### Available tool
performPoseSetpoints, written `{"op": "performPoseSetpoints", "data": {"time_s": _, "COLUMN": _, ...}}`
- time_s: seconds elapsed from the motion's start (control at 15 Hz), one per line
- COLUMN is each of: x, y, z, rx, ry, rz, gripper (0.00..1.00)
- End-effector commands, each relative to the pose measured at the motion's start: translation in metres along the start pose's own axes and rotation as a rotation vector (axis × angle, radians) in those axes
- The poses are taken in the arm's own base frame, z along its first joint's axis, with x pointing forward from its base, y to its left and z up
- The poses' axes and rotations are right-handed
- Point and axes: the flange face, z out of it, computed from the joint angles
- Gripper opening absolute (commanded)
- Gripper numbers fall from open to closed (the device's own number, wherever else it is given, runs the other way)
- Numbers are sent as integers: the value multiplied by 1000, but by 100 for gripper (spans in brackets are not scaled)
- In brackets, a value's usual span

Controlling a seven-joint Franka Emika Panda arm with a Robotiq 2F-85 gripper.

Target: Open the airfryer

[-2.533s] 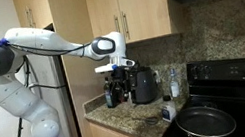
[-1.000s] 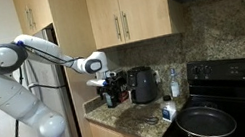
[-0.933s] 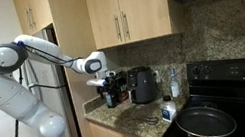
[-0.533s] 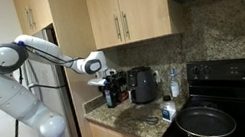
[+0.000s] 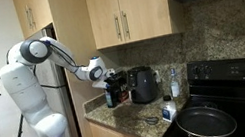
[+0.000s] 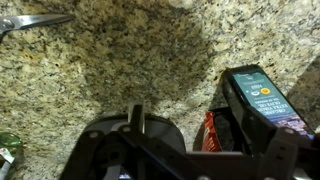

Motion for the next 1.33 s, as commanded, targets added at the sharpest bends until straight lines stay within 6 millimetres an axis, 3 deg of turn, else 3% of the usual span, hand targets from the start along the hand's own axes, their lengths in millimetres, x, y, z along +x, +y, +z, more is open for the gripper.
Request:
{"op": "performPoseSetpoints", "data": {"time_s": 0.0, "x": 1, "y": 0, "z": -2, "rx": -1, "ry": 3, "rz": 2, "gripper": 100}}
{"op": "performPoseSetpoints", "data": {"time_s": 0.07, "x": 1, "y": 2, "z": -7, "rx": -3, "ry": 12, "rz": 5, "gripper": 100}}
{"op": "performPoseSetpoints", "data": {"time_s": 0.33, "x": 12, "y": 32, "z": 37, "rx": -57, "ry": 106, "rz": 40, "gripper": 100}}
{"op": "performPoseSetpoints", "data": {"time_s": 0.6, "x": 25, "y": 42, "z": 79, "rx": -42, "ry": 200, "rz": 104, "gripper": 100}}
{"op": "performPoseSetpoints", "data": {"time_s": 0.73, "x": 30, "y": 32, "z": 86, "rx": -14, "ry": 226, "rz": 136, "gripper": 100}}
{"op": "performPoseSetpoints", "data": {"time_s": 0.8, "x": 19, "y": 38, "z": 77, "rx": -35, "ry": 200, "rz": 110, "gripper": 100}}
{"op": "performPoseSetpoints", "data": {"time_s": 1.0, "x": 27, "y": 32, "z": 86, "rx": -19, "ry": 212, "rz": 122, "gripper": 100}}
{"op": "performPoseSetpoints", "data": {"time_s": 1.27, "x": 49, "y": 63, "z": 104, "rx": -95, "ry": 251, "rz": 39, "gripper": 100}}
